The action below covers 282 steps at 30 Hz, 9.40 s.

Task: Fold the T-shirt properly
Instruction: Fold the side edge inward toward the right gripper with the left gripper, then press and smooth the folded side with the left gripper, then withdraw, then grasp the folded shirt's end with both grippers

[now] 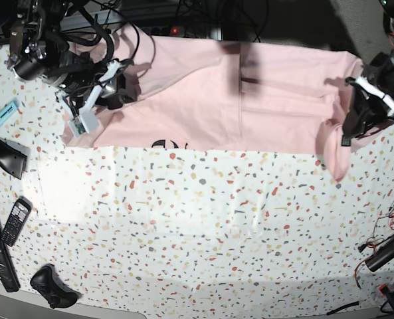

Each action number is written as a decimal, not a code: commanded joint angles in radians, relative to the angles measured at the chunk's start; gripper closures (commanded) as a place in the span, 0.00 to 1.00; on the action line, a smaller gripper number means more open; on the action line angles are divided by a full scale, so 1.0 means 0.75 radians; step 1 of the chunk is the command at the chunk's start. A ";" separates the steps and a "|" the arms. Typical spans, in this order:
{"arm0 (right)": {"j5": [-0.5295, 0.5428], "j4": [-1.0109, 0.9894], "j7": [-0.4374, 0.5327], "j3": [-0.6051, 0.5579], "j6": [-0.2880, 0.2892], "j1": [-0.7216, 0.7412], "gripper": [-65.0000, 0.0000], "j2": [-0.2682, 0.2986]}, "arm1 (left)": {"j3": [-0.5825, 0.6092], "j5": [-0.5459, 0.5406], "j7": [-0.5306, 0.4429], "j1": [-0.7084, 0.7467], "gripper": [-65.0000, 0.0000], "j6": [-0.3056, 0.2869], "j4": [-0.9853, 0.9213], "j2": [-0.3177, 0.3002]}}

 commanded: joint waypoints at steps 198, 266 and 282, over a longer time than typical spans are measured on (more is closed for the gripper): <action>-0.018 0.021 0.047 0.192 0.010 0.085 0.61 0.012 | 0.751 0.659 -0.237 -0.378 0.55 0.082 -0.554 -0.328; 0.621 -0.107 -0.139 0.296 0.067 0.110 1.00 -0.043 | 0.749 0.677 -0.219 -0.305 0.55 0.124 -0.408 -0.421; 0.072 -0.031 0.016 -0.536 0.067 0.362 1.00 -0.558 | 0.749 0.700 -0.213 -0.256 0.55 0.125 -0.408 -0.421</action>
